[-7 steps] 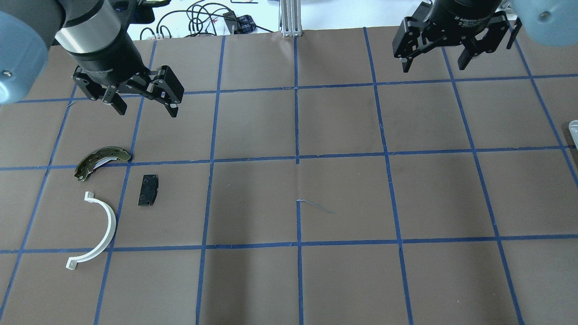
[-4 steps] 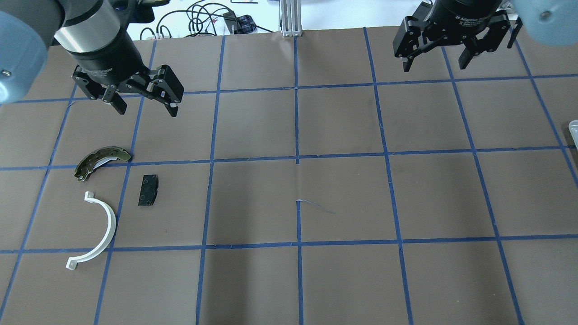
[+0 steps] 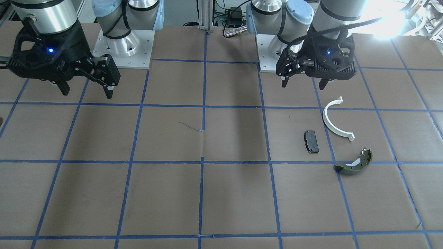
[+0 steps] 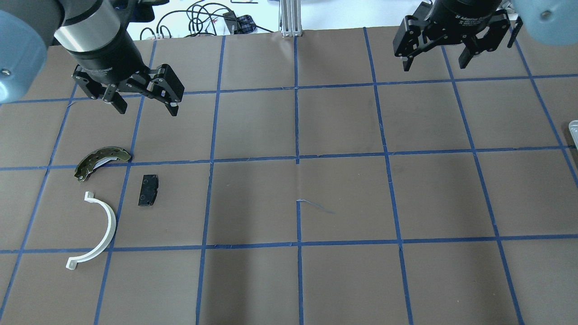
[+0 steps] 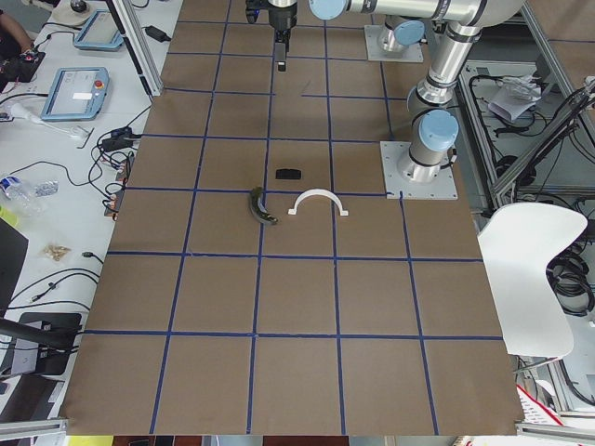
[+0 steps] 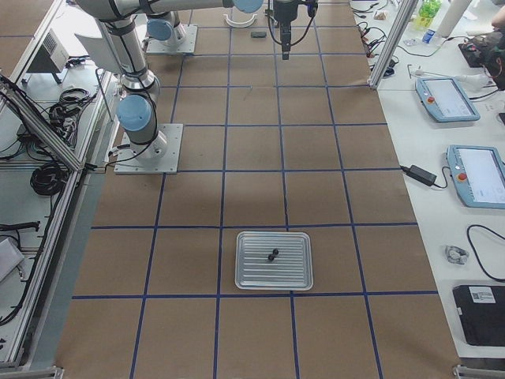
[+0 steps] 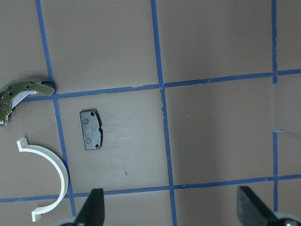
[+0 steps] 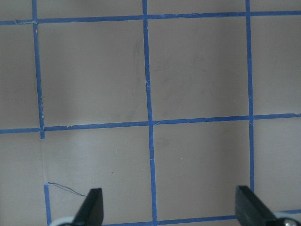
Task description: Place bearing gear from tray to pile
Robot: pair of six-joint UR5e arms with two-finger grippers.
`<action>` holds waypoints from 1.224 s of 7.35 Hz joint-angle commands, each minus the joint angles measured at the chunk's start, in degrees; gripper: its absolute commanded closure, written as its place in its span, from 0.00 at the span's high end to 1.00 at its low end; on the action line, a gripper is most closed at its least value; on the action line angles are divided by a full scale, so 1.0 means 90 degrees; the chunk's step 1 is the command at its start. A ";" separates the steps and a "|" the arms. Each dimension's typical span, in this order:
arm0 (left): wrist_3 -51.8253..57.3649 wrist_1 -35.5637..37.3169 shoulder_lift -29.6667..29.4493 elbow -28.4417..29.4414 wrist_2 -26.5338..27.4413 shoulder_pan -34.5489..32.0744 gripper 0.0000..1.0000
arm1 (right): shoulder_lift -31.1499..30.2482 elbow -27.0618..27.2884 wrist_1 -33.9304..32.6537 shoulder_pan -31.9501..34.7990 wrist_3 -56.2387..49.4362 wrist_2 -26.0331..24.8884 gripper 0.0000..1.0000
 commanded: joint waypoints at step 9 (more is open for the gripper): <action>0.0002 0.0000 -0.0001 0.0001 -0.0006 0.0000 1.00 | -0.0093 0.0018 0.0350 -0.1140 -0.1783 -0.0127 1.00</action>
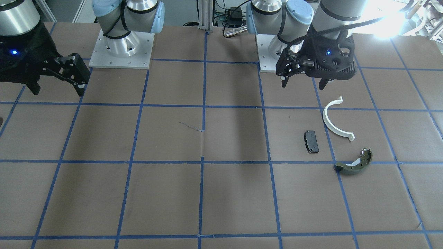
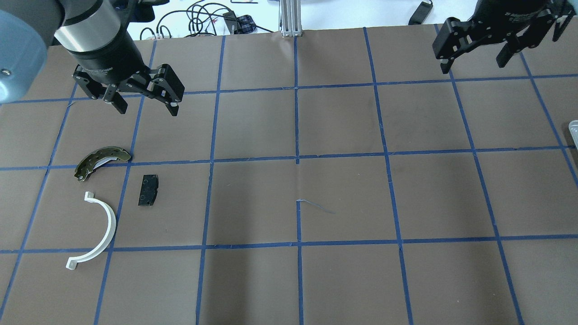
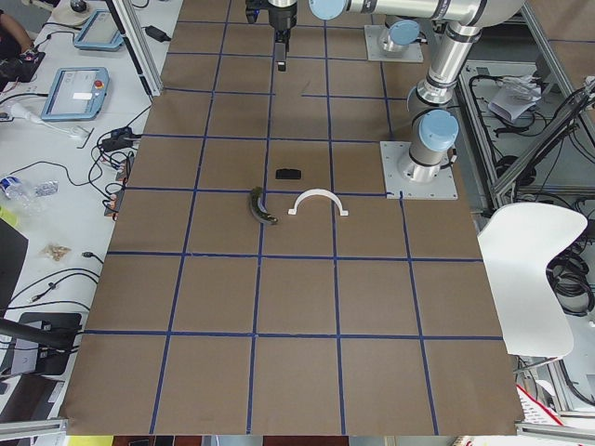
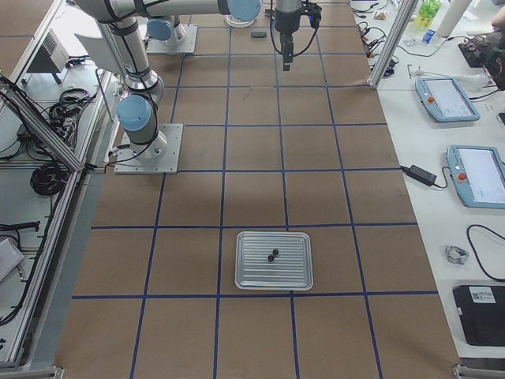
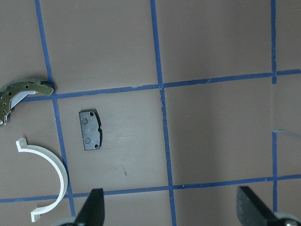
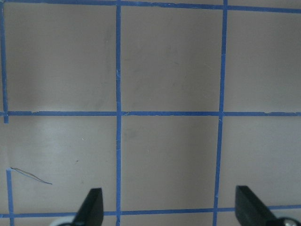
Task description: Place bearing gear from tray to pile
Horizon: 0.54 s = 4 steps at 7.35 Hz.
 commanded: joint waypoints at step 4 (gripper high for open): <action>-0.0009 0.0000 0.0000 0.0000 -0.0010 0.0000 1.00 | -0.0024 0.0010 0.0189 -0.1989 -0.2162 0.0098 1.00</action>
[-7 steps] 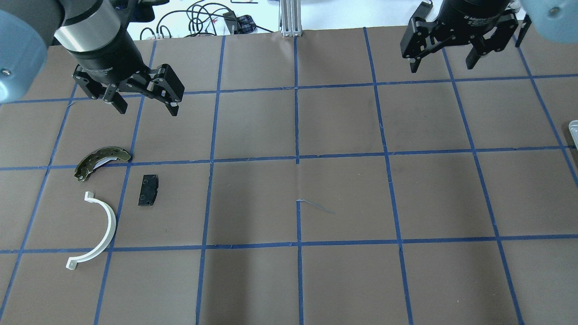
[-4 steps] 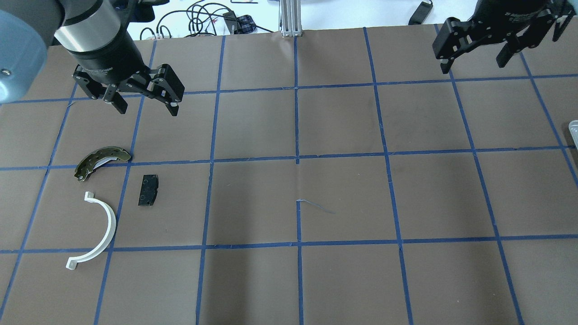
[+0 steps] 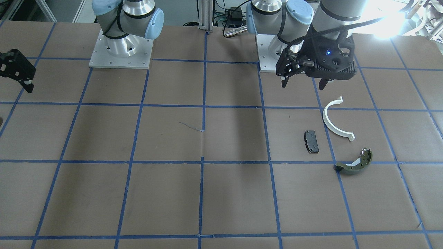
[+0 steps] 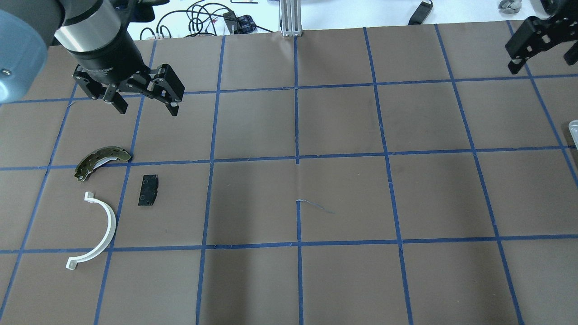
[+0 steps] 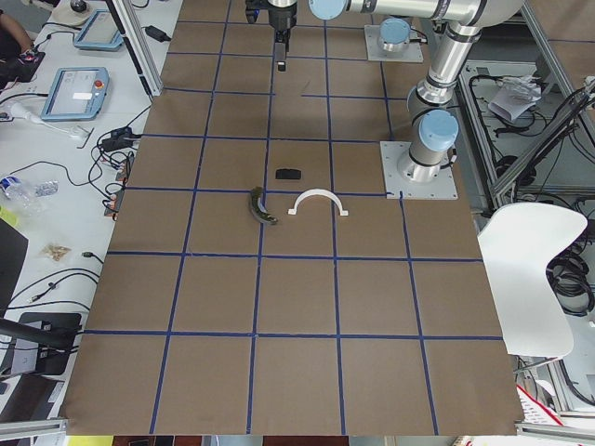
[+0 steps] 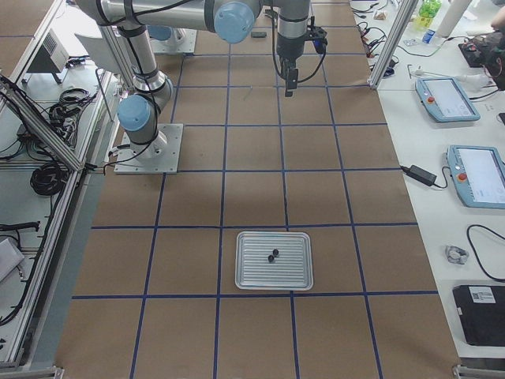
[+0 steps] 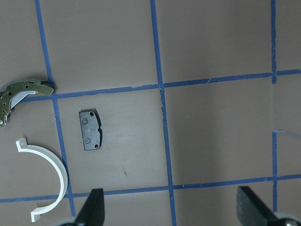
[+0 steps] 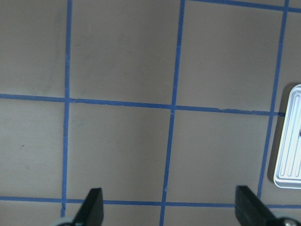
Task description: Place bearing gear from tray to pile
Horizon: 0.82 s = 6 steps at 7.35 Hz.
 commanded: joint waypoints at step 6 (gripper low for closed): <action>0.0019 0.0000 0.0000 0.0000 0.0002 0.0000 1.00 | 0.1144 0.0056 -0.0805 -0.2728 -0.1741 0.0325 1.00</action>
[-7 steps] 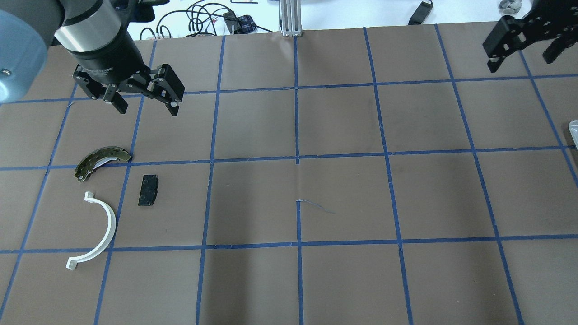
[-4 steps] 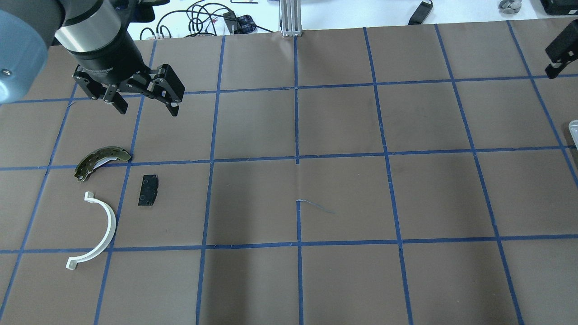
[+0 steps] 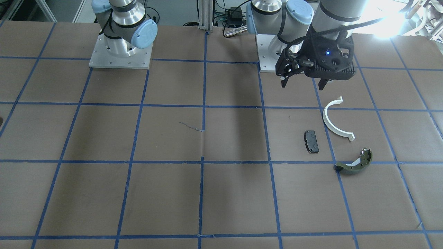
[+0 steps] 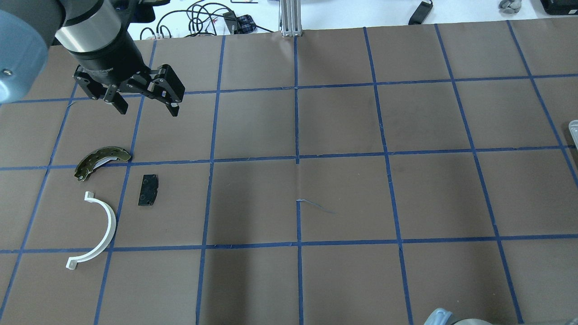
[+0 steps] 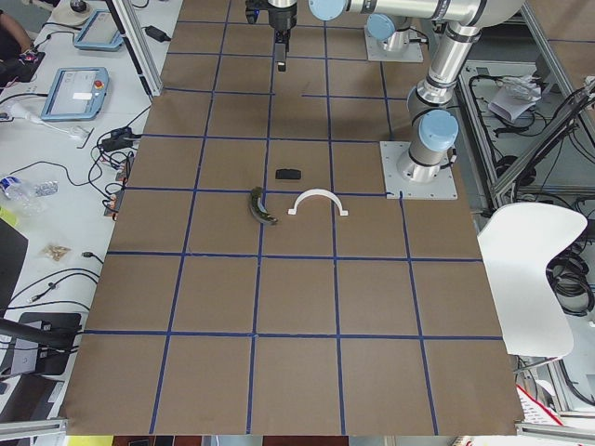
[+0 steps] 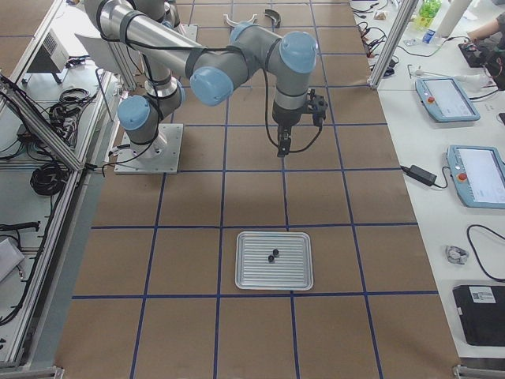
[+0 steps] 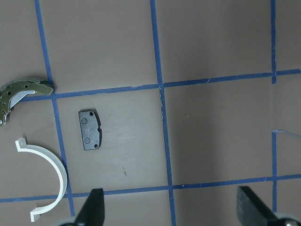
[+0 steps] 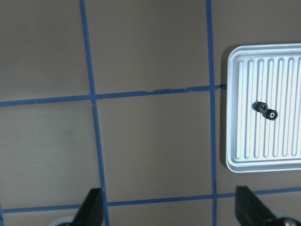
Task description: Place bearing gear from tray to pile
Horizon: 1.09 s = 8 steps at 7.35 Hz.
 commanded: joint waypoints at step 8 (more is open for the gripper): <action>0.0008 0.0010 0.0027 -0.0039 0.0032 0.0000 1.00 | 0.2880 0.0078 -0.3064 -0.1392 -0.3636 0.0167 1.00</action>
